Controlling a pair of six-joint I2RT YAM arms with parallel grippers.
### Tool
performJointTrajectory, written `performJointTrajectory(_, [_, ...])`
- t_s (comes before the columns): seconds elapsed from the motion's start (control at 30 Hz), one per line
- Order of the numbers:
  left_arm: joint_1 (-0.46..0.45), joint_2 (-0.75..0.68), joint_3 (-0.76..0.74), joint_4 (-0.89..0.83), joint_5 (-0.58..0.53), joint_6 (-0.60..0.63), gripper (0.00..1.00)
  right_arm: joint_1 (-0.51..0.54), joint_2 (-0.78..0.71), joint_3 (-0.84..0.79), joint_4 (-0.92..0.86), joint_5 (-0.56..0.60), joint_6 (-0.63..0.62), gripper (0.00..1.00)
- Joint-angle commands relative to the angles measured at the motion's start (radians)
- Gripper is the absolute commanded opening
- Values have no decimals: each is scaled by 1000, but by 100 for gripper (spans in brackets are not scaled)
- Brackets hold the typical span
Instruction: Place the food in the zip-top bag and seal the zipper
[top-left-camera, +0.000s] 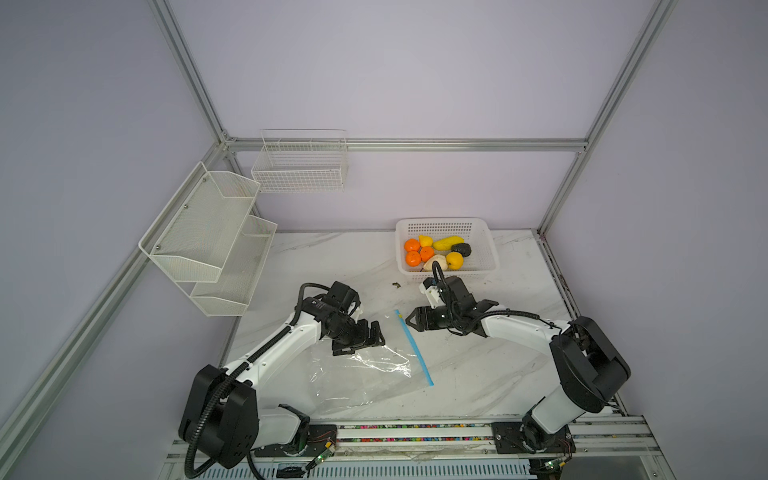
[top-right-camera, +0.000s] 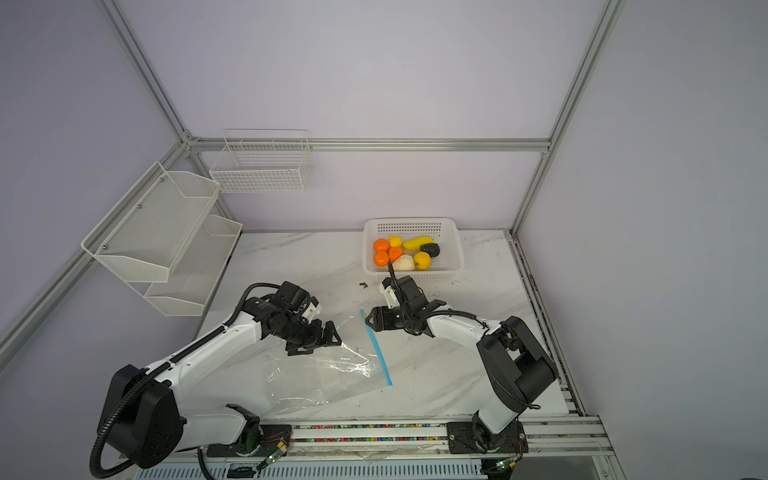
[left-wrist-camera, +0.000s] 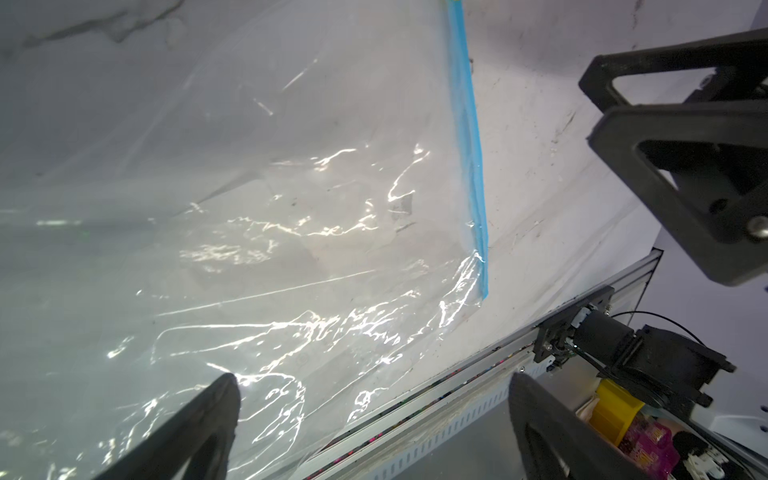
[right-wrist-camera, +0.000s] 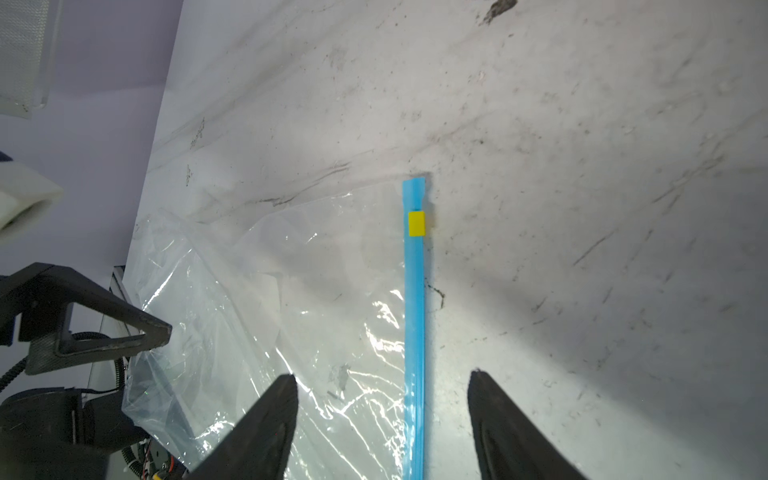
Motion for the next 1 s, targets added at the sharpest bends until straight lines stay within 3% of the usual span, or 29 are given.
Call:
performJointTrajectory(0.0, [7, -127, -5, -75, -152, -62, 100, 11, -14, -6, -22, -17, -6, 67])
performJointTrajectory(0.2, [46, -228, 32, -245, -634, -181, 100, 21, 14, 20, -9, 25, -30, 67])
performJointTrajectory(0.33, [72, -186, 18, -264, -756, -278, 98, 24, 46, 58, -39, 61, -54, 67])
performJointTrajectory(0.67, [149, -86, -130, -82, -684, -351, 77, 25, 71, 100, -73, 132, -87, 66])
performJointTrajectory(0.97, [176, -61, -192, 47, -606, -308, 48, 25, 118, 115, -69, 111, -70, 65])
